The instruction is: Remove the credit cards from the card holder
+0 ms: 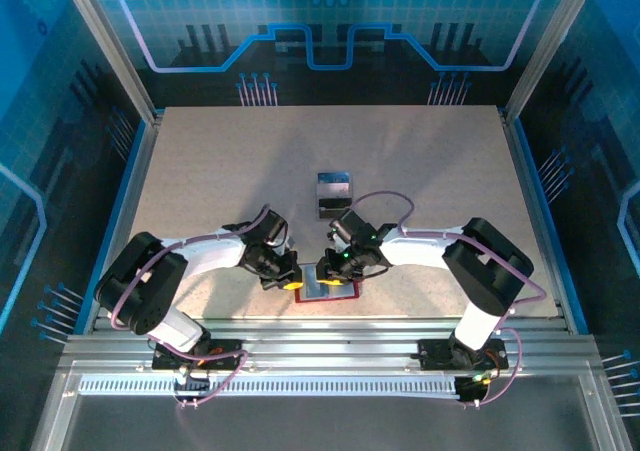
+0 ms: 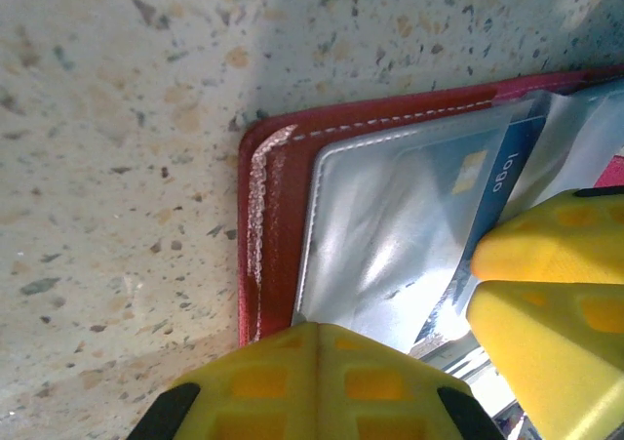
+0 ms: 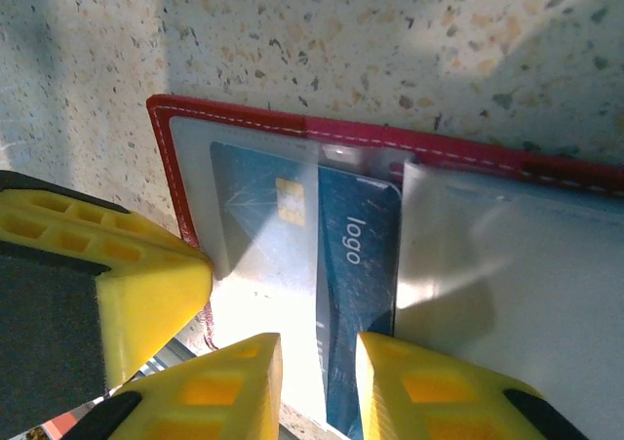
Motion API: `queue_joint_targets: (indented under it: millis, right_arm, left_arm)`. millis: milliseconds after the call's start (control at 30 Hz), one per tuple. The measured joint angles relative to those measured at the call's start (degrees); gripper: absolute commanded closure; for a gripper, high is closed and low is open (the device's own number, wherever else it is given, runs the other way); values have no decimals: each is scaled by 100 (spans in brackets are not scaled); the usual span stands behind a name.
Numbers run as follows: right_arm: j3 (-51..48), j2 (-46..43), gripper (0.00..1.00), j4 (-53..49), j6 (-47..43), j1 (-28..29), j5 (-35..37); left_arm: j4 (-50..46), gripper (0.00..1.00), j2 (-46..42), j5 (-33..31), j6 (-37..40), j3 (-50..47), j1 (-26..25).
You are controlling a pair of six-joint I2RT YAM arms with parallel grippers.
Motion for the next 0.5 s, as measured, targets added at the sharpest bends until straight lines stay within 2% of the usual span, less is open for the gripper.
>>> queue_joint_targets:
  millis: [500]
  right_arm:
    - [-140,-350,73,39,-48,-15,33]
  left_arm:
    - [-243,97,-103,-15,11,162,0]
